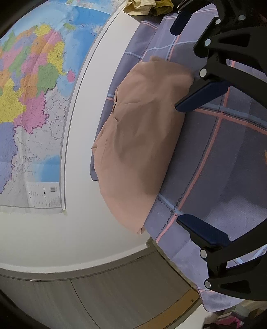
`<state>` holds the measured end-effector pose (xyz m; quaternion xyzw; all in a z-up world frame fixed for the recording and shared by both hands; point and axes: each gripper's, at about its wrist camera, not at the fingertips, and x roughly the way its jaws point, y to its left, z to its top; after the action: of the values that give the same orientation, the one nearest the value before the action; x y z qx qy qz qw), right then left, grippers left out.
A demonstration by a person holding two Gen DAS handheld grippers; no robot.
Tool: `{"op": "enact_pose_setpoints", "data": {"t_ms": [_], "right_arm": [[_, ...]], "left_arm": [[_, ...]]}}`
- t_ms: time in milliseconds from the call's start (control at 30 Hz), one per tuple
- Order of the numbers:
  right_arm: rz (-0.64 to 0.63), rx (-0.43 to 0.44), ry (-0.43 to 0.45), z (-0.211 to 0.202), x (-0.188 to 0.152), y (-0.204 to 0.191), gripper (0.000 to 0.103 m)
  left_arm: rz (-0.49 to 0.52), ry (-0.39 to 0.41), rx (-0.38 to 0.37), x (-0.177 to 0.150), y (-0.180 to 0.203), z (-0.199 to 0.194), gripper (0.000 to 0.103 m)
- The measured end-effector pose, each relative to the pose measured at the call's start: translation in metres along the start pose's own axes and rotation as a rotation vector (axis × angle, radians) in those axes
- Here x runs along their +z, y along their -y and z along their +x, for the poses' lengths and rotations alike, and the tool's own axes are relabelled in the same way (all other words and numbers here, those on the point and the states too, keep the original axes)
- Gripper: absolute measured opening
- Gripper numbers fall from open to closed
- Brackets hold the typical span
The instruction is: Fold large clothes
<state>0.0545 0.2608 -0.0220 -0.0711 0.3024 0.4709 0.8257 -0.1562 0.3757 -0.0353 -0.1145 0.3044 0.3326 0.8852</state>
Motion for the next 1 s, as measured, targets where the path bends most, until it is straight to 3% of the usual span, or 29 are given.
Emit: {"op": "enact_pose_setpoints", "data": {"t_ms": [200, 467, 1000], "right_arm": [[0.015, 0.0, -0.048, 0.001, 0.0, -0.003, 0.097], [0.019, -0.001, 0.004, -0.008, -0.001, -0.001, 0.097], [0.006, -0.003, 0.005, -0.01, -0.002, -0.003, 0.097]], "left_arm": [[0.019, 0.011, 0.009, -0.004, 0.004, -0.005, 0.096], [0.026, 0.022, 0.022, -0.006, 0.008, -0.01, 0.096], [0.041, 0.015, 0.025, -0.009, 0.014, -0.012, 0.096]]}}
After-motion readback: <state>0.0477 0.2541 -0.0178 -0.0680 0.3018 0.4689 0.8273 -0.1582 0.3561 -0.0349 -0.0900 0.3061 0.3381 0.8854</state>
